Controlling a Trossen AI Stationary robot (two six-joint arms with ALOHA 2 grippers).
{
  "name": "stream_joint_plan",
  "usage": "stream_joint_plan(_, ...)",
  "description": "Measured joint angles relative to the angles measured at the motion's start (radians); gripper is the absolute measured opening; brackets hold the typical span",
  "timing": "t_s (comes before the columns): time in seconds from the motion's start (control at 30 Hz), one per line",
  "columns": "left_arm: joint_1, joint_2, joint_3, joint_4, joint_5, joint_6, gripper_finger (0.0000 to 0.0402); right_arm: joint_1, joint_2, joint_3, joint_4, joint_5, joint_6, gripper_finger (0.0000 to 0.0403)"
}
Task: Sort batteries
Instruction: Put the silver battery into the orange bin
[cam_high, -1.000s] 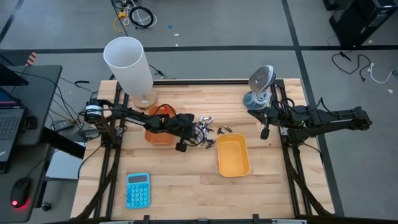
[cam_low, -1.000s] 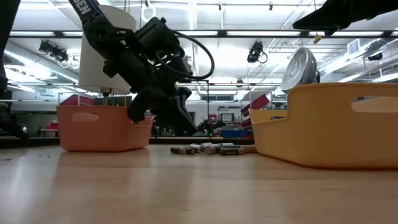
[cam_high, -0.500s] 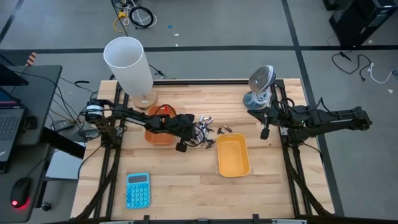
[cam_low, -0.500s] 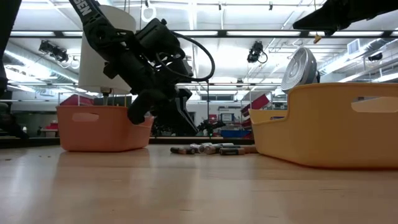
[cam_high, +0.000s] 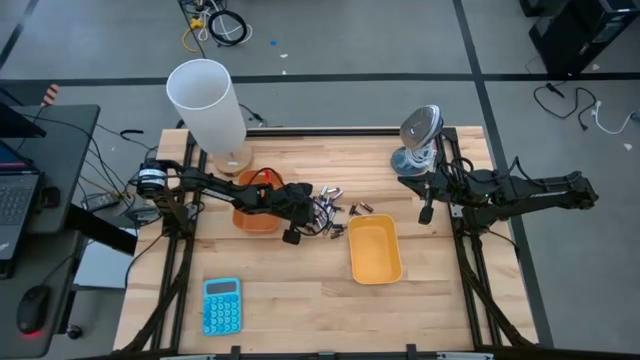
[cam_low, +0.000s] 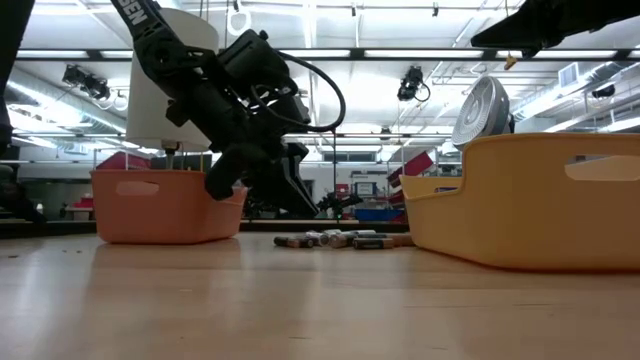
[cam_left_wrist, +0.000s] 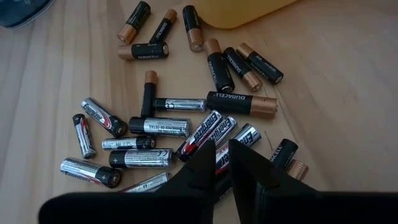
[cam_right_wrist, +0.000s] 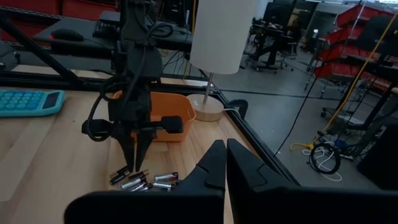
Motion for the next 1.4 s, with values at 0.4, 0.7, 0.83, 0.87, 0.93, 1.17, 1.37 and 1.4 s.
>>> stream_joint_plan(0.4,0.000,0.000,0.000,0.000,-0.016,0.000,0.0091,0.000,0.000,0.000,0.000,0.000,0.000,0.0003)
stream_joint_plan(0.7,0.000,0.000,0.000,0.001,-0.016,-0.004,0.0108,0.000,0.000,0.000,0.000,0.000,0.000,0.0003)
stream_joint_plan(0.83,0.000,0.001,0.000,0.007,-0.016,-0.046,0.0108,0.000,0.000,0.000,0.000,0.000,0.000,0.0003)
stream_joint_plan(0.87,0.000,0.000,0.000,0.006,-0.016,-0.048,0.0108,0.000,0.000,0.000,0.000,0.000,0.001,0.0003)
stream_joint_plan(0.93,-0.001,0.001,0.000,0.005,-0.016,-0.049,0.0108,0.000,0.000,0.000,0.000,0.000,0.001,0.0003)
stream_joint_plan(1.17,-0.002,0.001,0.000,0.012,-0.032,-0.149,0.0108,0.000,0.000,0.000,0.000,0.000,0.004,0.0003)
stream_joint_plan(1.37,-0.006,0.001,0.000,0.010,-0.034,-0.156,0.0108,0.000,0.000,0.000,0.001,0.000,0.004,0.0003)
stream_joint_plan(1.4,-0.006,0.001,0.000,0.012,-0.036,-0.156,0.0108,0.000,0.000,0.000,0.001,0.000,0.004,0.0003)
